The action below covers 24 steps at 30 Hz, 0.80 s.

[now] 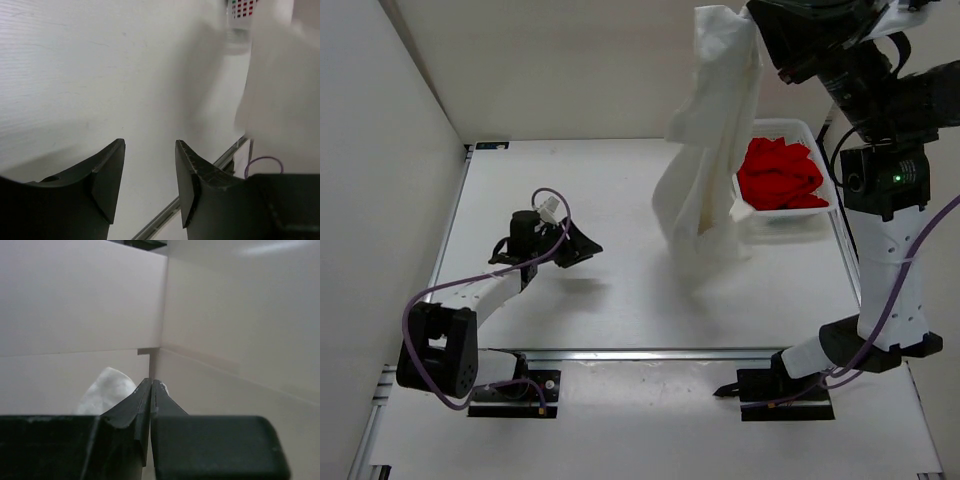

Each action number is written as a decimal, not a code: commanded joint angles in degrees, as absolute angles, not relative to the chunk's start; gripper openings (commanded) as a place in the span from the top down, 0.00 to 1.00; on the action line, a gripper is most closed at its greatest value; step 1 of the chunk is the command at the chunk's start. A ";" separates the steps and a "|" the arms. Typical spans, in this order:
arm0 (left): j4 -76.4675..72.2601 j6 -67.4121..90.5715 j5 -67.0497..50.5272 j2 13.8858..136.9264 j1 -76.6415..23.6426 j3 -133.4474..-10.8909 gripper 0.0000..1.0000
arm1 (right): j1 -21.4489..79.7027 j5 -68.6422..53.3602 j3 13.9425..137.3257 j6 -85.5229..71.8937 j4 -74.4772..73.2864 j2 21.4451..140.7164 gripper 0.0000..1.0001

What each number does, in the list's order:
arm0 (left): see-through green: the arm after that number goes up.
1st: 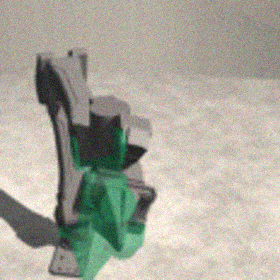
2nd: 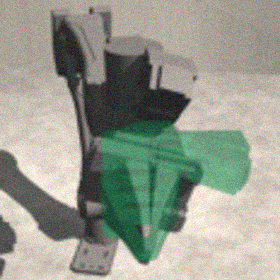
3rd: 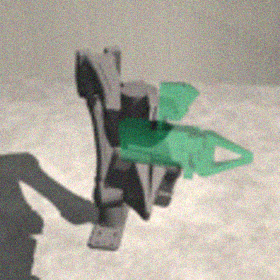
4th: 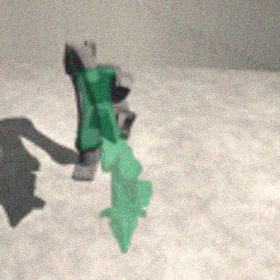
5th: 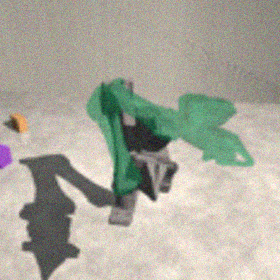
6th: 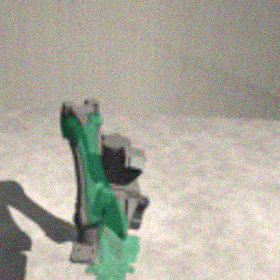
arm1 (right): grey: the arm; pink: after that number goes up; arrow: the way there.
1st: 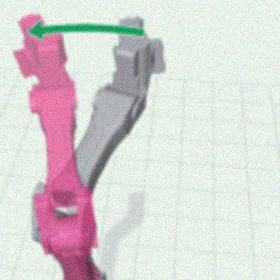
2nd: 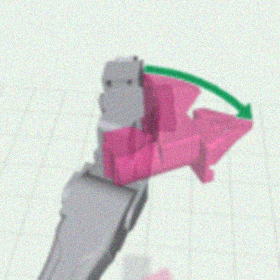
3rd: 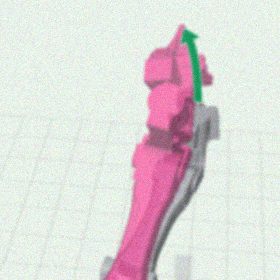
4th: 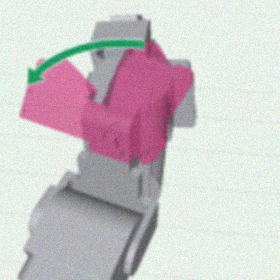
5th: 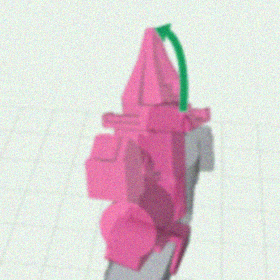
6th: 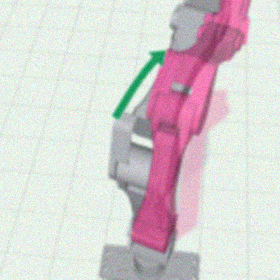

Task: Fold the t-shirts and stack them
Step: Move the tshirt to the center of the board

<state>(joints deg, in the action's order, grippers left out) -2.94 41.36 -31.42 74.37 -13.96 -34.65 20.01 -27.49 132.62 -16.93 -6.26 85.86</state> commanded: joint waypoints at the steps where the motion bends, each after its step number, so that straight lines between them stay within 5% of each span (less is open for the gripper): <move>1: -4.49 44.47 -34.98 72.42 -9.24 -33.84 0.44 | 14.43 -35.40 127.03 -26.18 5.51 85.87 1.00; 6: -5.10 44.74 -34.63 72.51 -8.96 -32.96 0.36 | 10.02 -34.81 109.14 -28.65 6.23 82.01 1.00; 13: -0.18 40.44 -28.41 71.19 -7.83 -31.73 0.40 | 13.89 -23.05 82.65 -26.19 4.83 90.68 1.00; 24: 19.93 27.61 -7.05 72.67 -23.01 -38.93 0.31 | 6.86 -22.06 84.21 -28.83 1.15 104.50 1.00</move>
